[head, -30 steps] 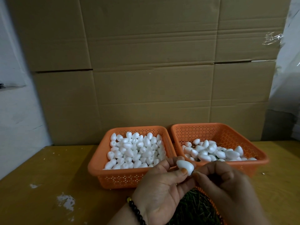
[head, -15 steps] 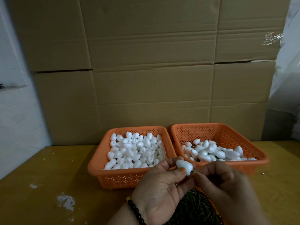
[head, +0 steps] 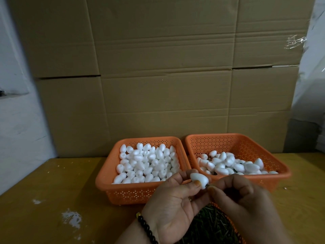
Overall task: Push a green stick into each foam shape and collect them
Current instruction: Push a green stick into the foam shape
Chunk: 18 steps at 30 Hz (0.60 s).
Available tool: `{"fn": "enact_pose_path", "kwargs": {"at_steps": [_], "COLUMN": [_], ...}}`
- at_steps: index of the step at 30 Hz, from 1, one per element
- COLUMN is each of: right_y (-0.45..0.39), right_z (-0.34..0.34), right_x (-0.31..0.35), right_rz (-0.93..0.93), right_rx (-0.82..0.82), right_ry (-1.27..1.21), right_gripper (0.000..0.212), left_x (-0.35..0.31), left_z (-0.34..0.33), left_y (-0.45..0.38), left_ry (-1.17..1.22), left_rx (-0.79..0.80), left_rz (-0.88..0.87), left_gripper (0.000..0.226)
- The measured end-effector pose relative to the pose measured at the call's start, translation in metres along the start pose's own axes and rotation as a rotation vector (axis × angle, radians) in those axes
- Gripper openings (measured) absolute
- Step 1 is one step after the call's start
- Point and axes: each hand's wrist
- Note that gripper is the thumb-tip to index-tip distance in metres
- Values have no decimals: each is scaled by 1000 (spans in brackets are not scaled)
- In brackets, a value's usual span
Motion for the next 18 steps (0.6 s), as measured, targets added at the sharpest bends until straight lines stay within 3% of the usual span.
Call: {"fn": "enact_pose_path", "kwargs": {"at_steps": [6, 13, 18], "right_y": [-2, -2, 1], "right_z": [-3, -3, -4], "right_x": [-6, -10, -15], "right_rz": [-62, -78, -57], "right_rx": [54, 62, 78], "right_ry": [-165, -208, -88], "right_gripper": [49, 43, 47], "left_x": [-8, -11, -12], "left_z": [7, 9, 11], "left_y": [1, 0, -5], "left_ry": [42, 187, 356], "left_rx": [47, 74, -7], "left_rz": [4, 15, 56], "left_gripper": [28, 24, 45]}}
Point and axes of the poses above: each hand's wrist, its own y-axis away from the middle knuckle, its own z-axis out of the back of the hand, x = y × z, and after that the axes turned 5 degrees about -y, right-handed
